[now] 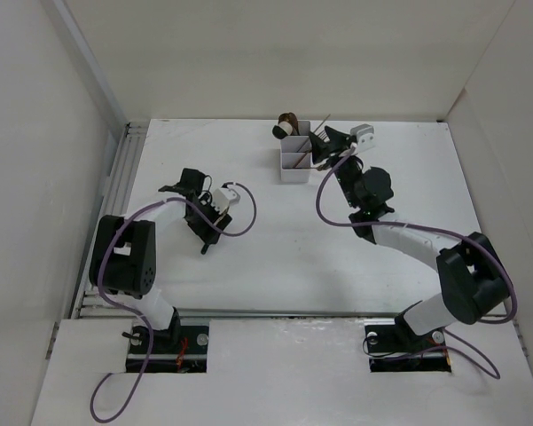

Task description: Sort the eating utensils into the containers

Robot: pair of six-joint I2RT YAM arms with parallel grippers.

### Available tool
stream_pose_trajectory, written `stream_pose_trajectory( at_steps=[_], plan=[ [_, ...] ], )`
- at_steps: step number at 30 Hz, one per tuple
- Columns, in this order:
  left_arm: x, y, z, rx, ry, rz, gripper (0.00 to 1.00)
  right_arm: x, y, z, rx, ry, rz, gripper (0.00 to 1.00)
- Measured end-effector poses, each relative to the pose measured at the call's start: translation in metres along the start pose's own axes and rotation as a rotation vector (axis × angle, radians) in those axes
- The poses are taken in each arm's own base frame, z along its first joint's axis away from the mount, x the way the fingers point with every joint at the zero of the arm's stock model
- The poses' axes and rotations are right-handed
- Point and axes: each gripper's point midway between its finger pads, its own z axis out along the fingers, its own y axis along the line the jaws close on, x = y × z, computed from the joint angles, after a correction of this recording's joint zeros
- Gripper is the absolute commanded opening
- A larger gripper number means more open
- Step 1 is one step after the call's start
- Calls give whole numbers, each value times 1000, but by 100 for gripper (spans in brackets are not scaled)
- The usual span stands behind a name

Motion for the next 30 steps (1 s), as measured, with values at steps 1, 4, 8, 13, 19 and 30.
stream_pose_trajectory(
  at_steps=[1,4,8,13,19,30],
  plan=[
    [1,1,0,1,12,-2,56,2,-1,-1,1,4,-8,51],
    [-1,6,2,-3,33,-12,40,8,-2,-4,3,22,-27,51],
    [-5,8,4,4,42,-42,1,9,-3,-5,5,25,-46,52],
    [-15,8,6,33,35,-97,0,10,-8,-6,13,28,-61,52],
    [-41,24,-6,58,-57,-247,0,5,-23,-13,51,21,-81,52],
    [-245,36,-112,-4,-820,-18,0,-4,-80,-15,144,-2,-139,52]
  ],
)
